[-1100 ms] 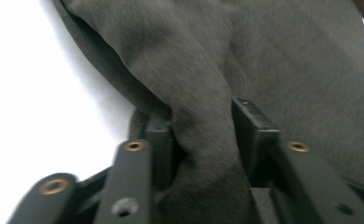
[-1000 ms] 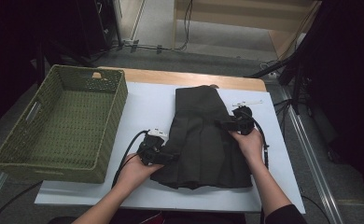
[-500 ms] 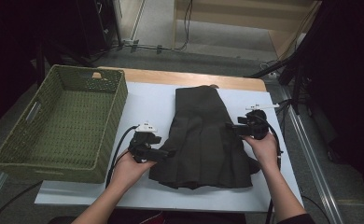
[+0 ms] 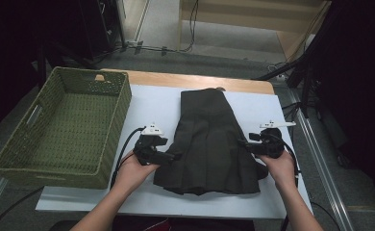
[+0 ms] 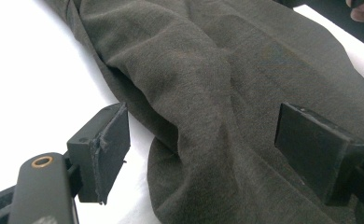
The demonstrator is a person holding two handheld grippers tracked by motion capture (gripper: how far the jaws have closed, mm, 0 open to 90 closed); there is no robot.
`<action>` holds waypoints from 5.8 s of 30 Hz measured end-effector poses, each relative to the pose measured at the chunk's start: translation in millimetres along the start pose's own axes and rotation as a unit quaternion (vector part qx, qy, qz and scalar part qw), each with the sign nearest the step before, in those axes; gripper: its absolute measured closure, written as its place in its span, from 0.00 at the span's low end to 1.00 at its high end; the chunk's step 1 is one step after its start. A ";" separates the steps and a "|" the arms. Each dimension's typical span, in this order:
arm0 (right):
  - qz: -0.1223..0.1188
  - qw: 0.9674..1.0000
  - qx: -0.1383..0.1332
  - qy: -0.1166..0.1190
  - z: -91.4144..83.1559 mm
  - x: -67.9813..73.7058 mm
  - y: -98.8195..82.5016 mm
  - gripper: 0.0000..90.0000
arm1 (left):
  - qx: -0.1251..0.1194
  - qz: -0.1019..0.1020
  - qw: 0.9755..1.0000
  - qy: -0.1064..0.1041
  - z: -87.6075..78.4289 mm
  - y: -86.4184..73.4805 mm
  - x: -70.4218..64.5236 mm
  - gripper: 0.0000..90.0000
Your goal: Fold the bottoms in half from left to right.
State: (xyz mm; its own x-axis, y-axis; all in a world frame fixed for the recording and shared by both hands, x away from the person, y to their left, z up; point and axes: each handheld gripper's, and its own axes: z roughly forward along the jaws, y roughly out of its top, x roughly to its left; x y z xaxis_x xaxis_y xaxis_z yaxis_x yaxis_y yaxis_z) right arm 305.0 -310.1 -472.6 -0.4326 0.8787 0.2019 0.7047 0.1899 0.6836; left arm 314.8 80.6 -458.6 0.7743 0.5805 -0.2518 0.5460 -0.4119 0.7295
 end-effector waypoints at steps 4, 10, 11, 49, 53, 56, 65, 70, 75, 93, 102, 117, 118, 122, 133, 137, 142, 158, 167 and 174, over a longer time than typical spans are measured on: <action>0.000 1.000 -0.001 -0.005 -4.2 -0.2 -6.8 0.37 | 0.001 0.005 1.000 0.000 1.9 1.9 -1.2 0.21; -0.010 1.000 -0.011 -0.012 -12.7 1.6 -19.3 0.40 | 0.000 0.010 1.000 -0.001 3.7 4.5 -1.7 0.21; -0.010 1.000 -0.011 -0.012 -12.7 1.6 -19.3 0.40 | 0.000 0.010 1.000 -0.001 3.7 4.5 -1.7 0.21; -0.058 0.997 0.014 -0.054 -33.3 6.1 -103.4 0.57 | 0.037 0.032 0.999 -0.007 19.6 -6.6 -6.3 0.21; -0.030 0.999 0.025 -0.031 -32.2 11.5 -100.9 0.82 | 0.072 0.043 0.996 -0.021 32.5 -12.5 -14.7 0.22; 0.028 0.997 0.066 0.025 -31.2 17.4 -92.9 0.92 | 0.076 0.058 0.995 -0.016 39.0 -15.6 -21.5 0.22; 0.072 0.992 0.013 0.104 -49.5 48.1 -91.8 0.93 | 0.068 0.052 0.996 -0.021 38.4 -15.1 -23.2 0.21; 0.047 0.996 0.023 0.070 -49.8 50.2 -95.8 0.93 | 0.069 0.057 0.996 -0.022 38.8 -14.8 -24.2 0.21; -0.010 0.998 0.052 0.019 -32.3 51.5 -99.3 0.91 | 0.069 0.057 0.996 -0.022 39.7 -14.9 -24.7 0.21; -0.034 0.998 0.044 0.040 -21.0 64.6 -91.9 0.67 | 0.069 0.058 0.996 -0.025 42.3 -15.7 -25.5 0.19; -0.017 0.999 0.032 -0.006 -56.1 56.2 -89.0 0.59 | 0.071 0.058 0.995 -0.025 40.2 -15.0 -24.7 0.19; -0.013 1.000 -0.014 0.010 -64.0 83.7 -64.7 0.61 | 0.070 0.056 0.996 -0.026 40.3 -14.8 -24.5 0.19; -0.017 1.000 -0.011 0.007 -61.7 85.2 -64.0 0.61 | 0.068 0.055 0.996 -0.026 40.3 -14.8 -24.8 0.19; -0.019 1.000 -0.001 0.000 -48.7 87.7 -62.5 0.56 | 0.064 0.056 0.996 -0.027 38.5 -13.9 -25.6 0.20; -0.016 0.998 0.051 -0.036 -17.6 66.7 -73.6 0.69 | 0.048 0.040 0.997 -0.037 30.7 -10.7 -22.3 0.20; 0.004 0.999 0.054 -0.006 -25.9 62.4 -70.4 0.93 | 0.039 0.041 0.998 -0.035 26.8 -8.2 -20.6 0.20; 0.022 0.999 0.024 0.019 -43.7 64.0 -67.5 0.95 | 0.032 0.037 0.998 -0.035 24.5 -7.2 -18.9 0.20; 0.048 0.998 0.012 -0.025 -58.9 35.1 -85.2 0.79 | 0.014 0.042 0.999 -0.027 8.1 -0.8 -17.8 0.20; 0.024 0.999 -0.026 -0.010 -63.8 61.2 -74.4 0.68 | 0.005 0.033 0.999 -0.032 -6.1 1.8 -19.5 0.20; 0.008 0.999 -0.033 -0.001 -61.5 80.3 -69.0 0.57 | 0.007 0.045 0.999 -0.011 -17.4 1.8 -24.4 0.32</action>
State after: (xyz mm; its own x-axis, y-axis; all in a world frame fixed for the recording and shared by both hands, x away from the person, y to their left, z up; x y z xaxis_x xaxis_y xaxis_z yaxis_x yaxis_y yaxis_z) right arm 187.0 -279.6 -460.5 -0.4215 0.8818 0.2118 0.6722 0.1470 0.7256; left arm 291.3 77.9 -440.1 0.8271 0.5252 -0.2002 0.4784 -0.4708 0.7413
